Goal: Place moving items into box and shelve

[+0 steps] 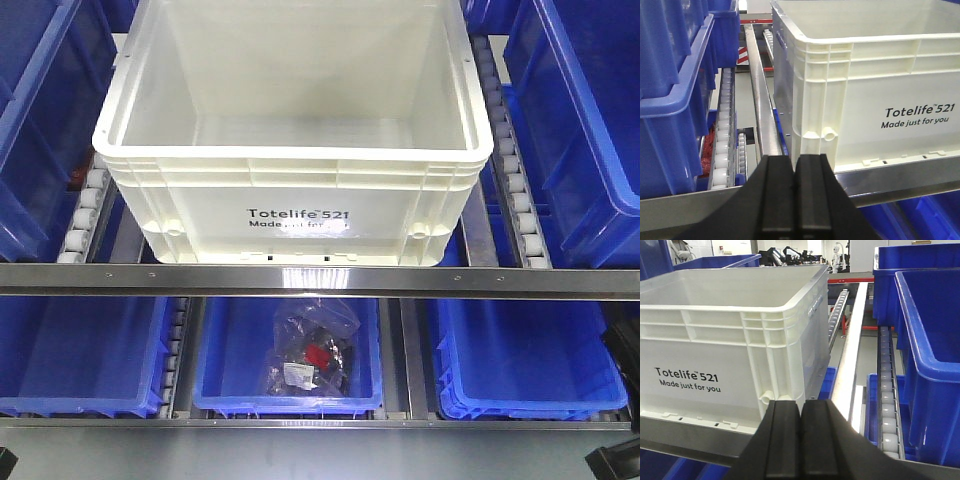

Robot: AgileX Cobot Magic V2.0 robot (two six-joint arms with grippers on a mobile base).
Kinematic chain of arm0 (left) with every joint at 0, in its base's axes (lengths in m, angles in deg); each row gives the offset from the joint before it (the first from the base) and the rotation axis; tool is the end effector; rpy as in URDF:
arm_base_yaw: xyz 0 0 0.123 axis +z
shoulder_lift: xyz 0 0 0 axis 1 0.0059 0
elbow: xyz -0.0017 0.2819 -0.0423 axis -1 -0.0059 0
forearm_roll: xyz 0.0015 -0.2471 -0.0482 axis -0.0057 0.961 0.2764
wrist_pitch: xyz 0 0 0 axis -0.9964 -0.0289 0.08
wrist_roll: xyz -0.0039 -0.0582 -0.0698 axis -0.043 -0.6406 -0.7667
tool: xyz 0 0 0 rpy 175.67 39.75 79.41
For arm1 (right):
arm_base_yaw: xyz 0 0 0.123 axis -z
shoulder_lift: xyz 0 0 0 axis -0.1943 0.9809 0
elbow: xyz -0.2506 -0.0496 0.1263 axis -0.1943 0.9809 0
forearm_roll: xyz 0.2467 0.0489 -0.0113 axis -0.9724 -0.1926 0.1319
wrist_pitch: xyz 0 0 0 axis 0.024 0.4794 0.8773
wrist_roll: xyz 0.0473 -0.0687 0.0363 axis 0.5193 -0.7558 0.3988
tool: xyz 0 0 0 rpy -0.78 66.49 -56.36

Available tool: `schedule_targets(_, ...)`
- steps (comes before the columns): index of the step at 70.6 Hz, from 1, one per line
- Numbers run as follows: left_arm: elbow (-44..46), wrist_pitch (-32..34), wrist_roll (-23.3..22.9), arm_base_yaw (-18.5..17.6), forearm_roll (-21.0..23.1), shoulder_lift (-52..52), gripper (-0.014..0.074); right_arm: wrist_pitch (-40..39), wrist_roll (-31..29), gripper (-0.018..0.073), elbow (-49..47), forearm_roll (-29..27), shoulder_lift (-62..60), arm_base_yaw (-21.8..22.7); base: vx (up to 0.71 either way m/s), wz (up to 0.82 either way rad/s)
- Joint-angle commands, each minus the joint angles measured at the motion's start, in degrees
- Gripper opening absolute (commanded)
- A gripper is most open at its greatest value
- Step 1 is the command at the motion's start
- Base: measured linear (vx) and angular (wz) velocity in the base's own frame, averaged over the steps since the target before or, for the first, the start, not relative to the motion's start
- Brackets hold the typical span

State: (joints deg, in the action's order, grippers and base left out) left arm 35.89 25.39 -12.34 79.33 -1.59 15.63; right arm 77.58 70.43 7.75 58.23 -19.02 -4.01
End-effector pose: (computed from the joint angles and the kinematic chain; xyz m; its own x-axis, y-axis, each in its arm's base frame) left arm 0.0552 -0.0108 0.1912 -0.0884 -0.0396 -0.9953 0.1831 0.9815 -0.0553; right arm 0.0549 0.0157 0.1944 -0.0341 0.0093 -0.9994 -0.2683 0.9632 0.0181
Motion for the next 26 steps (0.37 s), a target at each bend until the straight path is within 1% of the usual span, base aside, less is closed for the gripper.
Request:
schedule_targets(1,-1.0,4.8,-0.3,-0.3,0.2,-0.4,-0.0027,-4.5,0.0,-0.0015,0.1,0.4,-0.6,0.2,0.0,0.0)
schedule_targets(26,-1.0,4.8,-0.3,-0.3,0.2,-0.4,-0.0026,-4.5,0.0,-0.0015,0.1,0.4,-0.6,0.2,0.0,0.0)
